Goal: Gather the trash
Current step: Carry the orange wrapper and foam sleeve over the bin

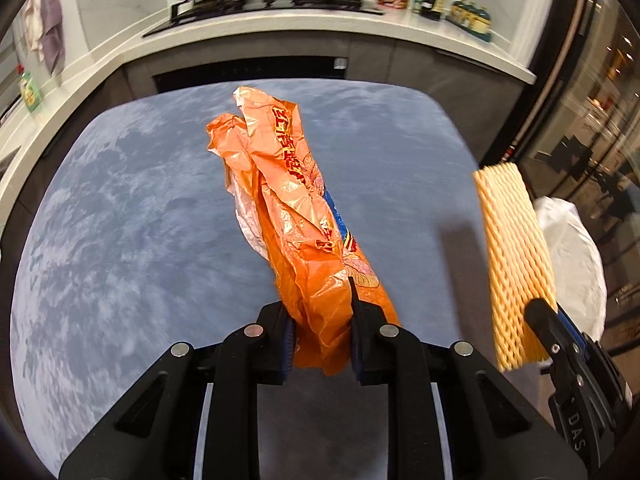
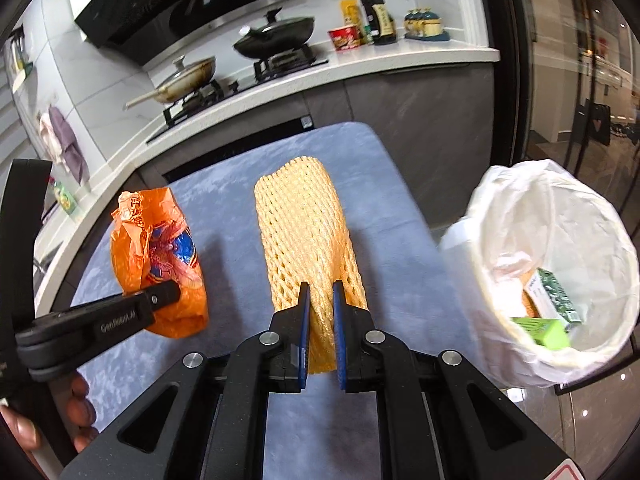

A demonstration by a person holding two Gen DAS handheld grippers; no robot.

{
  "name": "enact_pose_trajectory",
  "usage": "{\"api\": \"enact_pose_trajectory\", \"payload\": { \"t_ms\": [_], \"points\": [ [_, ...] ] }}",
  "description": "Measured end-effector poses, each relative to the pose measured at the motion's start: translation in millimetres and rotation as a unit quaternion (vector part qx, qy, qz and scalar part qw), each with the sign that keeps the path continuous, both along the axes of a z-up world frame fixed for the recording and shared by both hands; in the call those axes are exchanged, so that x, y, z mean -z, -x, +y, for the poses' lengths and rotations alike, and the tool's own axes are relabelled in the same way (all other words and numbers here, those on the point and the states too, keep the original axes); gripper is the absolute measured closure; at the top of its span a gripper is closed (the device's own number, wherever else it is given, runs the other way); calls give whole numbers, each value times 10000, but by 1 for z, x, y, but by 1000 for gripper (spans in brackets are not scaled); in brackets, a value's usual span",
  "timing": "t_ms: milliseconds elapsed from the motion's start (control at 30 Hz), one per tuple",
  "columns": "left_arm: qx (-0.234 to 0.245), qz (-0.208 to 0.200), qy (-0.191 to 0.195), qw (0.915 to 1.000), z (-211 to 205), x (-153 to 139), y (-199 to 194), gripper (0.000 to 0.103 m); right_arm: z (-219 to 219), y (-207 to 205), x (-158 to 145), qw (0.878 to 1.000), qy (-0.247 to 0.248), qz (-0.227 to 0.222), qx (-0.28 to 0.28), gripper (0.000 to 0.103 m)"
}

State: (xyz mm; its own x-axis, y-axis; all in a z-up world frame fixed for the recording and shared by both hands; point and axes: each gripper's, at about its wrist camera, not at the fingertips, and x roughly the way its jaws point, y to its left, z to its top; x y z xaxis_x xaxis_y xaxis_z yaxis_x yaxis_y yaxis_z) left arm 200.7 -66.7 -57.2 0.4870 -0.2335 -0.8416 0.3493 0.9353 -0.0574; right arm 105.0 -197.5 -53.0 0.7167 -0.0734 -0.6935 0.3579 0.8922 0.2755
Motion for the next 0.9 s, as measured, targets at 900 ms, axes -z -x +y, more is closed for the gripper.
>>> {"api": "enact_pose_trajectory", "payload": {
  "t_ms": [900],
  "points": [
    [1491,-371,-167,9880,-156,-26,110,82,-133,128,-18,9892,-164,-410,1396,93]
  ]
}}
